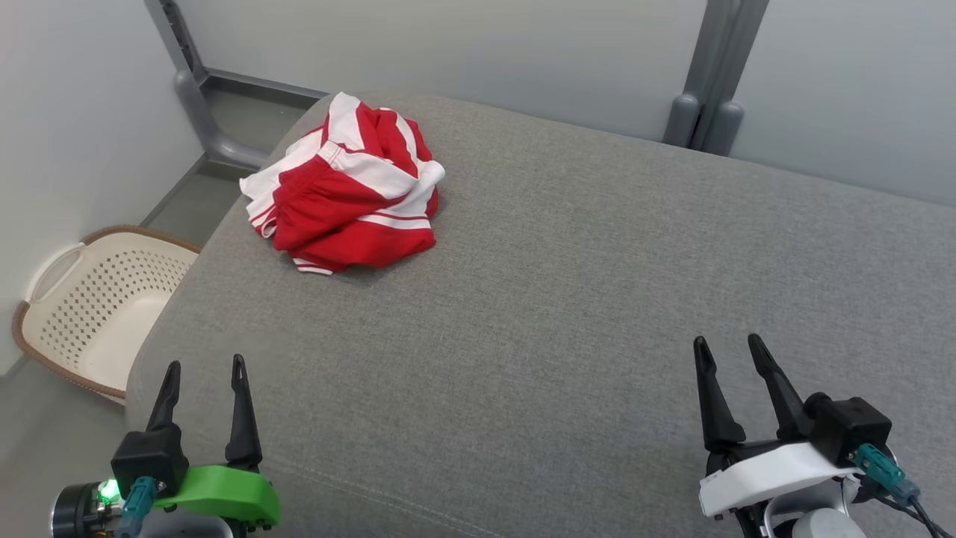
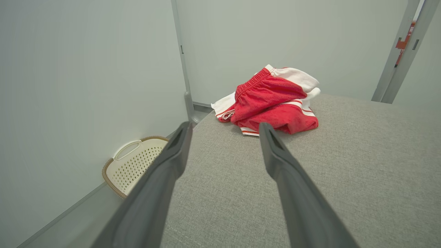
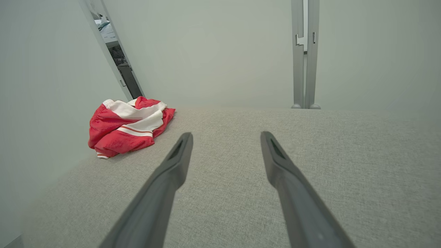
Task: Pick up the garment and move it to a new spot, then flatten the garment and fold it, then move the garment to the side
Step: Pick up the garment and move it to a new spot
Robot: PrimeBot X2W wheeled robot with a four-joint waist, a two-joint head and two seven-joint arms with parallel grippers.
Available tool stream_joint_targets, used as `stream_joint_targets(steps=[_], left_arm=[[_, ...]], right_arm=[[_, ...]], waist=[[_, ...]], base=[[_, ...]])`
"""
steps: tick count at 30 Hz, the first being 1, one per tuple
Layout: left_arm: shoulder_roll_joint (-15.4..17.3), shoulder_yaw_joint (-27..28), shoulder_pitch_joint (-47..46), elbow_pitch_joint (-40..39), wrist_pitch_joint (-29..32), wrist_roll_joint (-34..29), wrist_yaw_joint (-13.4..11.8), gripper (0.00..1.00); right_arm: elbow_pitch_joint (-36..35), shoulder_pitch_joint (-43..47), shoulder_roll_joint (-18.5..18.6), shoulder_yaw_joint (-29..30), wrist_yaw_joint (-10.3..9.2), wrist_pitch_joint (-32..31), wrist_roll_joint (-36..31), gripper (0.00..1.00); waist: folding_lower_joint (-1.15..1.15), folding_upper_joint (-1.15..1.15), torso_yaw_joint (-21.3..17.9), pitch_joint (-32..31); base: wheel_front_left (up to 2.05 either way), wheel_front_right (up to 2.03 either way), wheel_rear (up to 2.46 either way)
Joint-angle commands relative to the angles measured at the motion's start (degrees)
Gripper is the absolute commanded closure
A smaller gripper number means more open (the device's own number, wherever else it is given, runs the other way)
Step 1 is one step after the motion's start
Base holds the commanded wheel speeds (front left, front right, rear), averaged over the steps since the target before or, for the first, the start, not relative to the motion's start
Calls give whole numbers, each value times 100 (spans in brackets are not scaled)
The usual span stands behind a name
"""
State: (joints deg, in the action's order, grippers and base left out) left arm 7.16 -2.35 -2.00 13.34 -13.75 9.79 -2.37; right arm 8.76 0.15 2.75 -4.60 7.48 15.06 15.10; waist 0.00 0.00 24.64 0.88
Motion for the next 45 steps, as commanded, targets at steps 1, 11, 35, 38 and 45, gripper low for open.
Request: stream_joint_targets(steps=[1,11,35,38,45], left_arm=[[30,1,40,10,-39,15,-32,0],[40,40,-129,91,-93,133,-49,0],[933,509,-3551,656,113,655,441,0],[1073,581,-3822,911,231,741,505,0],[1453,700,-4084,1766,789,1003,659,0]], right_arm=[[-2,28,24,11,3,18,5,0],[26,-87,26,-29,3,19,-82,0],[-442,-891,633,518,3,19,-228,0],[-517,-950,616,574,3,19,-246,0],[-602,-977,566,635,3,19,-232,0]], waist=[[0,0,117,34],[0,0,106,204],[0,0,-1743,2348],[0,0,-1927,2513],[0,0,-2186,2665]], base=[[0,0,0],[0,0,0],[0,0,0],[0,0,0],[0,0,0]])
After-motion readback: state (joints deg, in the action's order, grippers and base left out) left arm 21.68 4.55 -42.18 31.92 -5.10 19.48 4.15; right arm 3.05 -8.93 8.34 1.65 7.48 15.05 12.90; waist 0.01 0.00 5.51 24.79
